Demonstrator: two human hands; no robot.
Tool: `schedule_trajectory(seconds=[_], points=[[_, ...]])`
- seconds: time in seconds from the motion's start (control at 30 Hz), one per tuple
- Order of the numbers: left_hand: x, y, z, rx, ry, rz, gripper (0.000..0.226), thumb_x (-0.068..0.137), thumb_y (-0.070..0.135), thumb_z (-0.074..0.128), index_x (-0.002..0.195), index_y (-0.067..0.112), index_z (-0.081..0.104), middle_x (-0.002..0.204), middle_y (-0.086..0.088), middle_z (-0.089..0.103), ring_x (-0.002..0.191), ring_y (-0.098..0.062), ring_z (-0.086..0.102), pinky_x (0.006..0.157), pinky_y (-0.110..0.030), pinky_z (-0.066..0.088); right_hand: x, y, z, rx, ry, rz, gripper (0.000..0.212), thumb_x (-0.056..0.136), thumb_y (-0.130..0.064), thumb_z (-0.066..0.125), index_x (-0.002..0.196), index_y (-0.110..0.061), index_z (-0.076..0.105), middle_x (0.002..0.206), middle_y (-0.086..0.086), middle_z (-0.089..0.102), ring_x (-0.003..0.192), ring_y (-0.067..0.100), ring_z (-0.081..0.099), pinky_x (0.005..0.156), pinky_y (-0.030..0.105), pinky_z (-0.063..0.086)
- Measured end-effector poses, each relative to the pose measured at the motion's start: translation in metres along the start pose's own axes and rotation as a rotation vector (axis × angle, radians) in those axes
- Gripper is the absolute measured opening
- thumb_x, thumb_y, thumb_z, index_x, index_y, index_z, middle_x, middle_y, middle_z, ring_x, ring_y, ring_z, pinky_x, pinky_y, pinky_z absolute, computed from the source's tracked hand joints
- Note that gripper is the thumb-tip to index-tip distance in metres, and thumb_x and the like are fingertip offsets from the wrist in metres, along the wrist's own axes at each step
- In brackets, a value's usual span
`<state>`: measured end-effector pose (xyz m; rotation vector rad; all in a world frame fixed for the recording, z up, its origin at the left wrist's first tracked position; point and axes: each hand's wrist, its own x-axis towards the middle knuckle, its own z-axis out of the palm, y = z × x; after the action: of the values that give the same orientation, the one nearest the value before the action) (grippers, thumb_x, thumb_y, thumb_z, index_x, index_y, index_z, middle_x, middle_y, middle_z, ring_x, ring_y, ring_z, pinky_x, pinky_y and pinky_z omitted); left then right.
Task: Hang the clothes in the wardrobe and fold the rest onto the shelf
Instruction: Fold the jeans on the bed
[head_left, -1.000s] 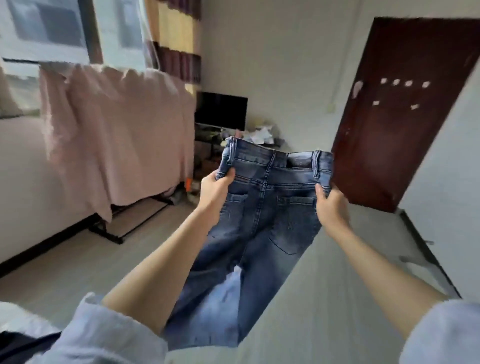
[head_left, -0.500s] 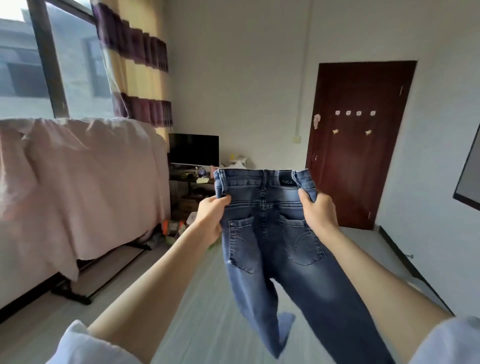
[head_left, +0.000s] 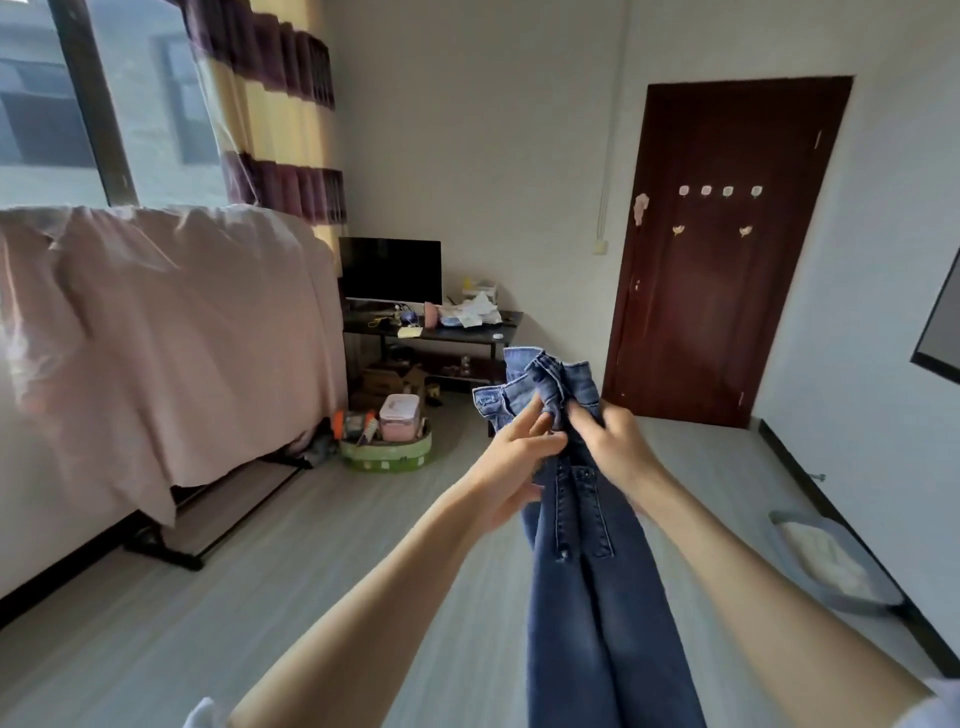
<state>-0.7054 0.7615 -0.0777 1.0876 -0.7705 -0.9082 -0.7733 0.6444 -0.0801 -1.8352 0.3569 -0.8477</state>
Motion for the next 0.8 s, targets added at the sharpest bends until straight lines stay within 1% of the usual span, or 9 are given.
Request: schedule_trajectory(seconds=[0.07,0.17,0.27,0.33,0.4,0.5,0.6,0.7,0.8], points=[[-0.008,-0.009,0.004,0.016,-0.071,-0.027,0.069,0.095,-0.005,0.038,0.147,0.038,0.020,0.133,0.028,0.047,0.118,-0.006,0.054,0.090,-0.047,0.047,-0.003,0.002,-0.004,0.129,-0.059,0.084,0.023,0.096,-0.025,0.049,0.096,-0.012,0.068,0.096,0.007,0.071,0.095,0.019,0.066,0.087,0.032,0.050],[-0.018,-0.016,0.008,0.216,-0.064,-0.028,0.071,0.094,-0.002,0.039,0.147,0.040,0.017,0.153,0.021,0.019,0.140,-0.012,0.026,0.107,-0.054,0.033,-0.009,0.000,-0.005,0.317,-0.196,0.139,0.037,0.085,-0.041,0.059,0.106,-0.011,0.066,0.108,0.010,0.069,0.108,0.024,0.062,0.096,0.038,0.045],[-0.026,-0.023,0.006,0.495,-0.036,0.057,0.067,0.095,-0.002,0.041,0.149,0.030,0.017,0.156,0.016,0.003,0.144,-0.007,0.008,0.115,-0.037,0.024,-0.012,-0.002,0.003,0.324,-0.187,0.160,0.036,0.072,-0.041,0.073,0.096,-0.015,0.067,0.093,0.002,0.070,0.101,0.022,0.063,0.098,0.040,0.044],[-0.035,-0.022,0.000,0.594,-0.051,0.122,0.061,0.095,-0.003,0.042,0.147,0.023,0.025,0.153,0.014,0.008,0.142,-0.001,0.005,0.111,-0.020,0.020,-0.010,-0.003,0.012,0.317,-0.054,0.181,0.020,0.078,-0.032,0.072,0.088,-0.015,0.068,0.090,0.004,0.070,0.098,0.024,0.063,0.100,0.046,0.044],[-0.045,-0.020,-0.010,0.679,-0.046,0.190,0.048,0.094,0.002,0.048,0.138,0.020,0.045,0.148,0.012,0.026,0.137,0.000,0.020,0.105,-0.015,0.028,-0.006,-0.003,0.017,0.362,0.078,0.246,0.020,0.086,-0.026,0.066,0.096,-0.009,0.066,0.104,0.012,0.068,0.104,0.030,0.062,0.100,0.051,0.044],[-0.064,-0.018,-0.043,0.937,0.414,0.481,0.026,0.085,0.009,0.065,0.110,0.012,0.069,0.119,0.001,0.062,0.113,-0.013,0.053,0.095,-0.034,0.045,-0.009,-0.005,0.026,0.413,0.073,0.286,0.022,0.088,-0.022,0.063,0.099,-0.003,0.065,0.106,0.019,0.068,0.105,0.037,0.062,0.098,0.053,0.045],[-0.075,-0.013,-0.094,1.004,0.847,0.491,0.074,0.069,0.020,0.081,0.135,0.020,0.047,0.127,0.002,0.045,0.121,-0.015,0.036,0.104,-0.034,0.031,-0.016,-0.010,0.035,0.335,-0.030,0.238,0.029,0.084,-0.026,0.066,0.093,0.002,0.067,0.100,0.021,0.069,0.102,0.040,0.063,0.097,0.053,0.046],[-0.076,-0.006,-0.126,0.490,0.552,0.185,0.116,0.065,0.012,0.084,0.150,0.025,0.005,0.138,0.007,0.042,0.126,-0.008,0.042,0.104,-0.029,0.035,-0.017,-0.019,0.043,0.316,-0.068,0.195,0.053,0.072,-0.036,0.071,0.093,0.011,0.062,0.096,0.026,0.068,0.098,0.044,0.062,0.094,0.058,0.046],[-0.065,-0.006,-0.130,0.397,0.329,0.078,0.065,0.071,0.001,0.077,0.127,0.021,0.050,0.107,0.012,0.066,0.105,-0.009,0.061,0.078,-0.015,0.049,-0.010,-0.027,0.046,0.304,-0.104,0.137,0.039,0.071,-0.036,0.071,0.083,0.002,0.067,0.091,0.023,0.068,0.096,0.046,0.062,0.092,0.059,0.046]])
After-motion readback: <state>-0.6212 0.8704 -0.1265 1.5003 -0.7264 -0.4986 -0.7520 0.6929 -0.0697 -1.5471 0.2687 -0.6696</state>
